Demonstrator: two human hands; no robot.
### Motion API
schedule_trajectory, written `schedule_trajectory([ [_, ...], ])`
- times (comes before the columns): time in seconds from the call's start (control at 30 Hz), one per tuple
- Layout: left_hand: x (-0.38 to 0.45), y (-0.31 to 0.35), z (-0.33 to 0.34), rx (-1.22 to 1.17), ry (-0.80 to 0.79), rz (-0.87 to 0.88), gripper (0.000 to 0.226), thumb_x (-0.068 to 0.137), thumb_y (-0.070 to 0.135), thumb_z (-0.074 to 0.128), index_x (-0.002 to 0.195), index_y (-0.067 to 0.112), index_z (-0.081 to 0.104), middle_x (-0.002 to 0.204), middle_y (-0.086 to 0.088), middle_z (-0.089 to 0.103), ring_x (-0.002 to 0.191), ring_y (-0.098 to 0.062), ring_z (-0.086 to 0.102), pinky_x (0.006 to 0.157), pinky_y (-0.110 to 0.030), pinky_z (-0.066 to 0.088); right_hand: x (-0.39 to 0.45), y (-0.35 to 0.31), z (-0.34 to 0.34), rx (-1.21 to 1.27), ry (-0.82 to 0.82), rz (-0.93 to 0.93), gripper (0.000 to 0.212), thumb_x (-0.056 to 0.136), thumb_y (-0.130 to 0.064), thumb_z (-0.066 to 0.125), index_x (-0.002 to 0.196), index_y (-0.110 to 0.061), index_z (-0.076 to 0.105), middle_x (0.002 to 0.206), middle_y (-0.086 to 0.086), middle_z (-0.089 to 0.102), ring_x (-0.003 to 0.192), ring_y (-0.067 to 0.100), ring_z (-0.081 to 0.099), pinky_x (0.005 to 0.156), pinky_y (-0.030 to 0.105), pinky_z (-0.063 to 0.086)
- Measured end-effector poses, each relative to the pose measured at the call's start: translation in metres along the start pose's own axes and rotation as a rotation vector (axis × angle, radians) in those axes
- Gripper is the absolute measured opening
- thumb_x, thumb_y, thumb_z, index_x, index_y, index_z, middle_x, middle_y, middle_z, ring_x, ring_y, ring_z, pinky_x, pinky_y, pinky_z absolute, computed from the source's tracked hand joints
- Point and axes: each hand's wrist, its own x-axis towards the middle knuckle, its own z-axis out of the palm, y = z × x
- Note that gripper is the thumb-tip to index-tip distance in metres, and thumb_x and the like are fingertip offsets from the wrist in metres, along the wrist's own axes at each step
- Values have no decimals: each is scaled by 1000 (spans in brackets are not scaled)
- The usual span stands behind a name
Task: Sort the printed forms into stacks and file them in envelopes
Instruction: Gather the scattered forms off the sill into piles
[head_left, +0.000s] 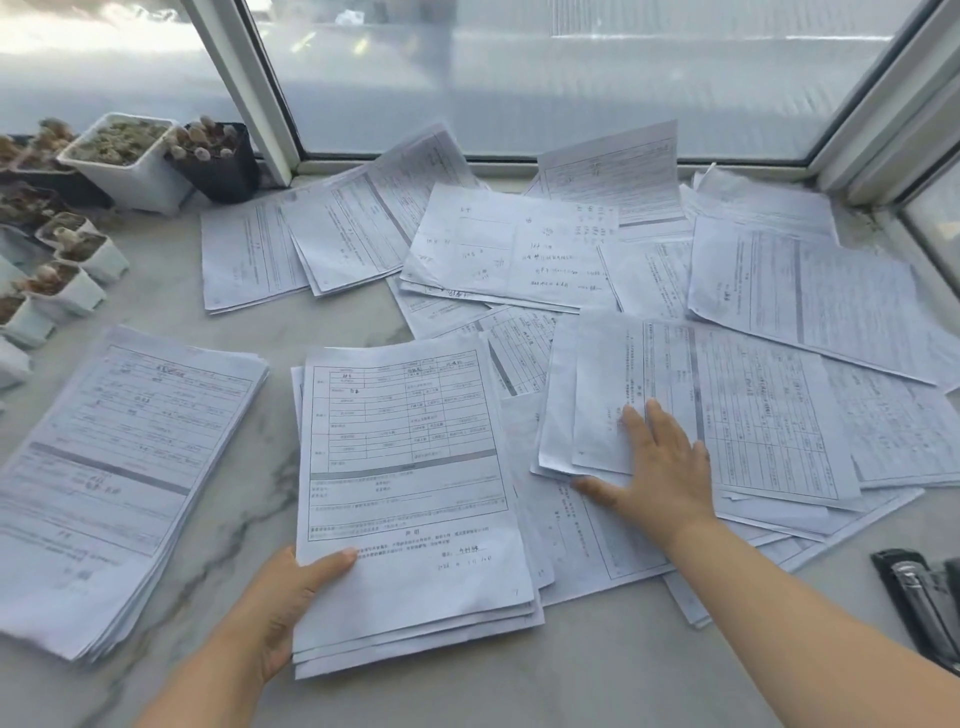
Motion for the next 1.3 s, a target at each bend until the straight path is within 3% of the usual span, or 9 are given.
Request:
schedule_trajectory([
  [0.3,3,-3,-3,19,-6,22,24,85,4,63,108,7,66,102,-11,73,91,-28,71,72,-34,55,14,2,-15,151,228,-20,50,87,-37,64,131,-18,53,134,5,53,113,29,52,80,36,42],
  [0.43,4,-4,-5,20,-14,16,24,85,5,64,109,7,67,104,-11,72,94,-29,70,80,-38,52,6,21,-32,225,84,-61,62,81,3,53,135,-28,49,114,0,64,90,27,58,72,30,42],
  [0.6,3,0,-6,41,-51,-21,30,84,6,67,114,5,65,107,-13,71,97,-32,69,94,-48,49,-20,-8,-59,443,426,7,50,77,11,46,107,-20,71,62,-13,54,58,13,48,52,25,32],
  [0.77,-6,12,-13,59,-64,-60,54,60,18,77,112,4,66,104,-16,72,94,-34,69,76,-40,57,-55,-96,-57,481,472,-640,37,72,-1,57,93,-24,77,106,-13,68,105,11,56,98,33,36],
  [0.9,-6,17,-24,-51,-29,-143,51,74,34,74,115,5,66,107,-16,71,96,-31,69,72,-39,58,-49,-104,-30,390,43,-596,27,76,-6,76,74,-32,72,147,-17,35,146,10,15,118,43,-4],
  [1.0,-6,21,-27,-134,-87,-176,53,91,54,46,119,15,67,116,-11,68,107,-29,65,82,-40,54,-44,-99,-6,466,-211,-646,22,80,-3,74,75,-24,73,150,-17,24,148,7,8,120,33,9],
  [1.1,-8,23,-26,-111,-95,-162,48,77,38,69,115,10,68,112,-16,69,103,-33,67,79,-43,57,-49,-113,9,483,-206,-754,15,77,-4,77,76,-19,73,148,-16,31,144,0,12,118,30,17],
  [1.2,-8,17,-21,10,-63,-113,45,73,6,72,117,0,63,107,-20,70,98,-36,68,87,-46,53,-48,-129,21,291,-7,-836,35,69,4,78,95,-20,75,147,4,43,140,18,19,115,49,21],
  [1.3,-8,10,-19,33,-2,-90,39,74,-5,67,112,-2,64,104,-22,70,95,-39,68,88,-47,51,-39,-113,18,97,28,-719,79,74,11,54,143,-28,46,159,-4,5,148,16,0,119,40,-6],
])
